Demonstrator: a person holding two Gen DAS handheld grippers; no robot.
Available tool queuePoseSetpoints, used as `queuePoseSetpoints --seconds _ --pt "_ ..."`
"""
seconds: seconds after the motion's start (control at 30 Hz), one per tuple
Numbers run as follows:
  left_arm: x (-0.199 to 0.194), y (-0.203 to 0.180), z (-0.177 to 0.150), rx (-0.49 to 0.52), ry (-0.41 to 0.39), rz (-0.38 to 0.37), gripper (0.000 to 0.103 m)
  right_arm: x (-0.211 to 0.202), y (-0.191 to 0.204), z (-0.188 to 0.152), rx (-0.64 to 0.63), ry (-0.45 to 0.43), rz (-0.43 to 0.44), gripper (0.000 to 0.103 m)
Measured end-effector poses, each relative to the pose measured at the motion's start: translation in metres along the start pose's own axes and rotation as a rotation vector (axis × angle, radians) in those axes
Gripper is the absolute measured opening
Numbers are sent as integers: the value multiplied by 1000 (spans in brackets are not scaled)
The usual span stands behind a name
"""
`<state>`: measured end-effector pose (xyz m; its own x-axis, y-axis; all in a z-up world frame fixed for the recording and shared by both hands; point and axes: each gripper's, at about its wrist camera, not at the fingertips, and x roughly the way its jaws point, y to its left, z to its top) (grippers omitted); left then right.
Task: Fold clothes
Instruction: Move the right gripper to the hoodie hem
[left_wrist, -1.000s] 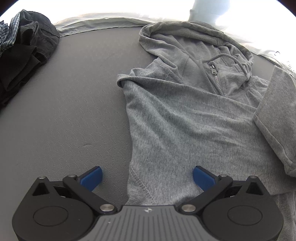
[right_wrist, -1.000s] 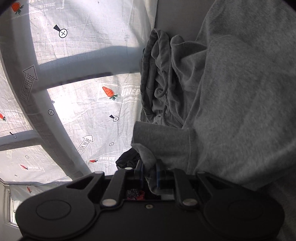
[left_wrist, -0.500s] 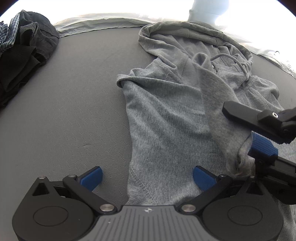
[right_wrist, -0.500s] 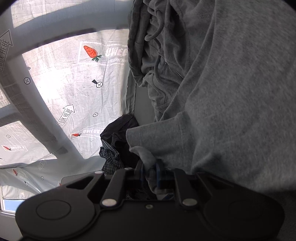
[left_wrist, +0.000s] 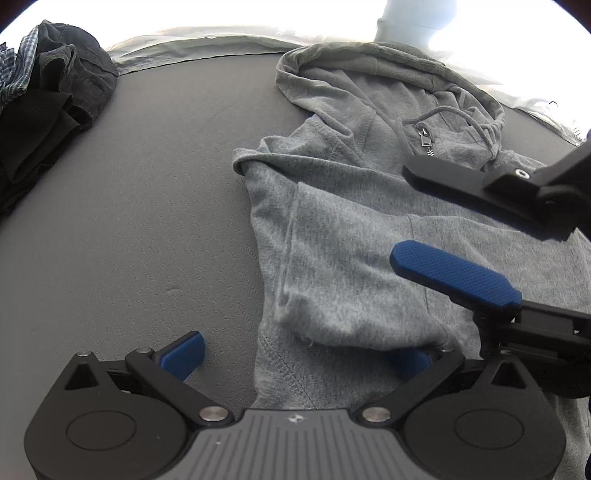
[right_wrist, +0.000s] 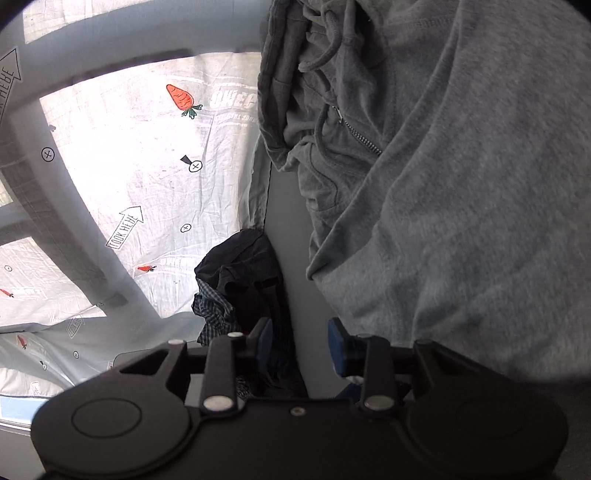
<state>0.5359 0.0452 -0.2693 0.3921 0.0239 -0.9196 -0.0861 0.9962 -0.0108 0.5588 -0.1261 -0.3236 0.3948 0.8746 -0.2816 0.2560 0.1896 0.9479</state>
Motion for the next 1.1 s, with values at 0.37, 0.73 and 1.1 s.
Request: queuePoseSetpoints --seconds 0.37,0.73,1.1 --pt "-4 -1 -2 -10 4 15 103 -74 10 9 -196 -163 -361 48" --pt "-60 -12 -50 -57 -98 -74 103 -200 37 -20 -564 -533 -618 102" --pt "-42 -70 -57 -58 -80 -25 103 -291 -13 10 -863 -674 -1193 102"
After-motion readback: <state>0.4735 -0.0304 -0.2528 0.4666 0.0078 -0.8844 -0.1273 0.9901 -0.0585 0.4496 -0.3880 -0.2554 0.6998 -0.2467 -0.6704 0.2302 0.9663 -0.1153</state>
